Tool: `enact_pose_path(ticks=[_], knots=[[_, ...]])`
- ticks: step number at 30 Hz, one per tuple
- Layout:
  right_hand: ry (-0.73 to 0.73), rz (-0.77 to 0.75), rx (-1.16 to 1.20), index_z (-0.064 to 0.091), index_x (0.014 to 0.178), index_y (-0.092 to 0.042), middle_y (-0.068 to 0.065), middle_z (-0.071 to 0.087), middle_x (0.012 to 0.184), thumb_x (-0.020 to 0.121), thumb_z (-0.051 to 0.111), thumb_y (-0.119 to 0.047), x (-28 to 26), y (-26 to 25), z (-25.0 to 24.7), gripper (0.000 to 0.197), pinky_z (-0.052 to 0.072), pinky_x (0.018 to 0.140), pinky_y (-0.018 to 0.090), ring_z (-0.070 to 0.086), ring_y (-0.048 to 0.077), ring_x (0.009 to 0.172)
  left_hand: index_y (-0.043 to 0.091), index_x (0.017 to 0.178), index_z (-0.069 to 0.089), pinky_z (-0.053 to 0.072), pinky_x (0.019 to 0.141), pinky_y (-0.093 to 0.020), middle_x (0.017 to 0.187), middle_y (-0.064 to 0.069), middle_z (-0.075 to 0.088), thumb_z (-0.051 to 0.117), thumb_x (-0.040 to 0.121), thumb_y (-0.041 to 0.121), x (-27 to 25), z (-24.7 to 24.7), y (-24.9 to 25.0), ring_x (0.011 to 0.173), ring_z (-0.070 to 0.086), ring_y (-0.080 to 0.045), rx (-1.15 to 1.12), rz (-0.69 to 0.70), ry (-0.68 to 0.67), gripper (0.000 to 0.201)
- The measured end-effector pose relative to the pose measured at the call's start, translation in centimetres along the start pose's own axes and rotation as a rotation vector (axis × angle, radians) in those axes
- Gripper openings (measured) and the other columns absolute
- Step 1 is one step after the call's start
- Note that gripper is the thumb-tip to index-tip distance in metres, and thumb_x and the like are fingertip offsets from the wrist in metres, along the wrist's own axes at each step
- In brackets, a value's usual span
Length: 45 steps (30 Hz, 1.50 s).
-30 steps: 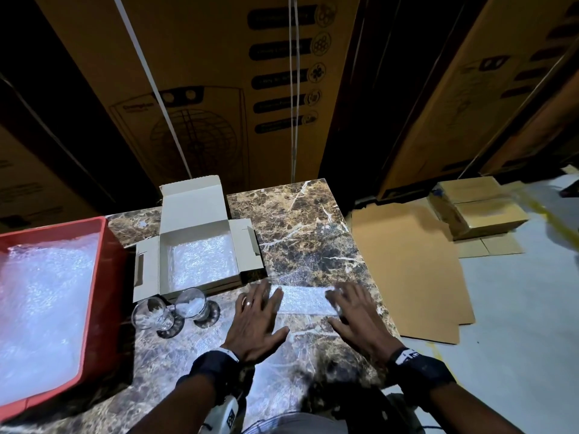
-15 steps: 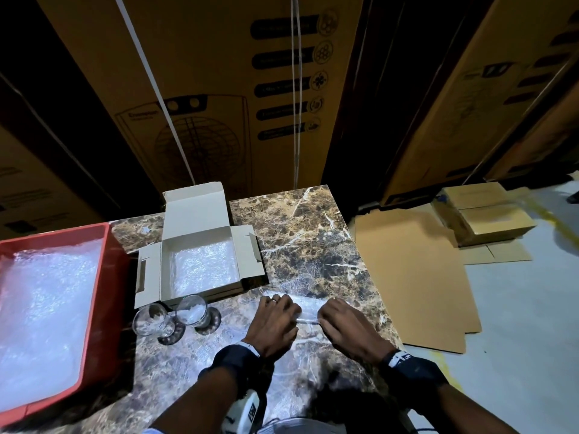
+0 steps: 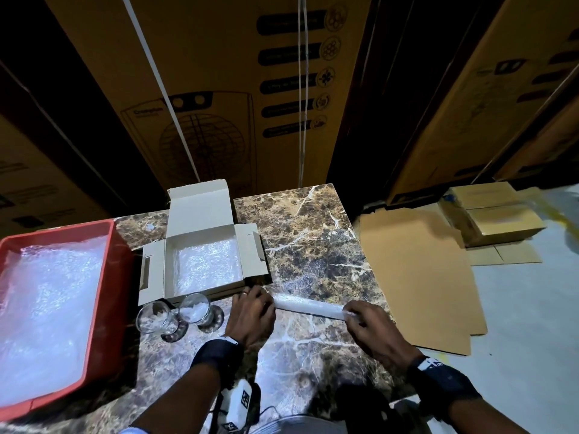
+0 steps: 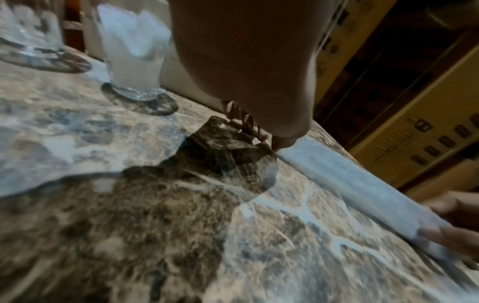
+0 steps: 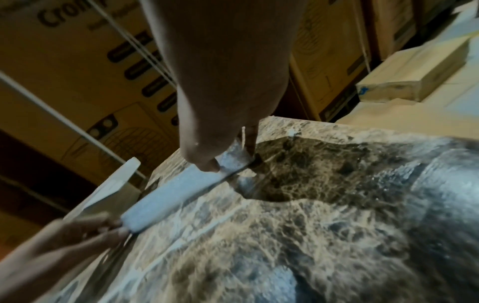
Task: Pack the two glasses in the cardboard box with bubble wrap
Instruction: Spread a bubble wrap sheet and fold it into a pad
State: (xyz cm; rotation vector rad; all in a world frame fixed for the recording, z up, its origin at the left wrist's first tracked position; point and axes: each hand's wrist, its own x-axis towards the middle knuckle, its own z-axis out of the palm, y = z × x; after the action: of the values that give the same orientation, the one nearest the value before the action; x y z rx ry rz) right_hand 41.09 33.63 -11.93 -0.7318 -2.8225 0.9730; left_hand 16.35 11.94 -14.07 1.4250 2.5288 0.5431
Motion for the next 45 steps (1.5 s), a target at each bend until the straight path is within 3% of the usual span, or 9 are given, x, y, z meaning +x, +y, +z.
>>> enact_pose_path(ticks=[9,15,17,20,26,30,34,41,45], knots=[[-0.016,0.203,0.177,0.067,0.101,-0.029,-0.005,0.067,0.068,0.096,0.06,-0.025,0.5,0.5,-0.7,0.01,0.046,0.051,0.029,0.061,0.008,0.054,0.03,0.108,0.057,0.038,0.089,-0.044,0.106,0.007,0.052,0.039,0.083,0.045,0.0,-0.5,1.4,0.101,0.047,-0.023,-0.186,-0.139,-0.006,0.034],[-0.017,0.226,0.182,0.071,0.102,-0.027,-0.001,0.069,0.067,0.099,0.059,-0.023,1.0,0.0,-1.0,0.013,0.046,0.05,0.028,0.063,0.009,0.052,0.024,0.116,0.049,0.045,0.094,-0.043,0.115,0.001,0.045,0.055,0.09,0.035,0.1,-0.9,5.6,0.104,0.044,-0.018,-0.072,0.118,0.069,0.028],[-0.019,0.227,0.139,0.071,0.102,-0.027,-0.005,0.069,0.07,0.098,0.059,-0.024,1.3,0.3,-0.8,0.013,0.047,0.053,0.028,0.062,0.006,0.054,0.025,0.135,0.045,0.035,0.112,-0.045,0.138,-0.001,0.045,0.054,0.092,0.039,-0.2,-0.7,7.3,0.126,0.041,-0.02,-0.084,0.25,-0.036,0.046],[-0.015,0.217,0.051,0.073,0.102,-0.024,-0.011,0.067,0.08,0.096,0.061,-0.026,1.6,0.4,-0.7,0.013,0.038,0.056,0.015,0.058,0.002,0.064,0.026,0.159,0.02,0.009,0.126,-0.046,0.169,-0.003,0.015,0.05,0.093,0.052,-0.4,0.2,9.1,0.154,0.012,-0.023,-0.016,0.348,-0.244,0.078],[0.007,0.221,-0.04,0.068,0.096,-0.027,-0.009,0.062,0.084,0.091,0.061,-0.03,2.0,0.6,0.0,0.009,0.032,0.061,0.029,0.055,0.014,0.074,0.026,0.165,-0.003,-0.006,0.126,-0.053,0.171,-0.003,-0.017,0.045,0.091,0.072,-0.7,3.3,8.8,0.157,-0.018,-0.027,0.137,0.31,-0.471,0.099],[0.052,0.219,-0.056,0.062,0.091,-0.026,-0.009,0.056,0.084,0.089,0.067,-0.028,1.9,0.7,0.3,0.005,0.026,0.057,0.018,0.05,0.014,0.076,0.029,0.164,-0.007,-0.009,0.125,-0.052,0.169,0.0,-0.022,0.038,0.091,0.076,-1.0,3.8,7.7,0.156,-0.021,-0.026,0.179,0.265,-0.469,0.098],[0.075,0.207,-0.204,0.061,0.1,-0.025,-0.006,0.055,0.099,0.09,0.07,-0.035,1.4,1.1,0.5,0.017,0.032,0.067,0.031,0.051,0.017,0.089,0.03,0.164,-0.007,-0.012,0.124,-0.05,0.17,0.004,-0.021,0.034,0.091,0.077,-1.1,3.3,6.5,0.157,-0.02,-0.025,0.203,0.233,-0.436,0.097],[0.068,-0.043,-0.392,0.066,0.095,-0.021,-0.001,0.059,0.096,0.091,0.068,-0.018,-0.3,1.7,-0.3,0.005,0.035,0.068,0.032,0.054,0.024,0.087,0.049,0.16,-0.002,-0.015,0.121,-0.054,0.169,0.002,-0.02,0.026,0.091,0.083,-1.7,1.7,2.3,0.157,-0.016,-0.033,0.237,0.107,-0.367,0.082],[0.015,-0.098,-0.354,0.068,0.112,-0.02,0.0,0.062,0.103,0.098,0.058,-0.024,-1.8,2.2,-0.6,0.017,0.042,0.072,0.035,0.055,0.024,0.091,0.057,0.157,-0.006,-0.016,0.12,-0.057,0.167,-0.002,-0.026,0.026,0.091,0.082,-2.0,0.0,1.2,0.156,-0.021,-0.033,0.238,-0.009,-0.376,0.077]])
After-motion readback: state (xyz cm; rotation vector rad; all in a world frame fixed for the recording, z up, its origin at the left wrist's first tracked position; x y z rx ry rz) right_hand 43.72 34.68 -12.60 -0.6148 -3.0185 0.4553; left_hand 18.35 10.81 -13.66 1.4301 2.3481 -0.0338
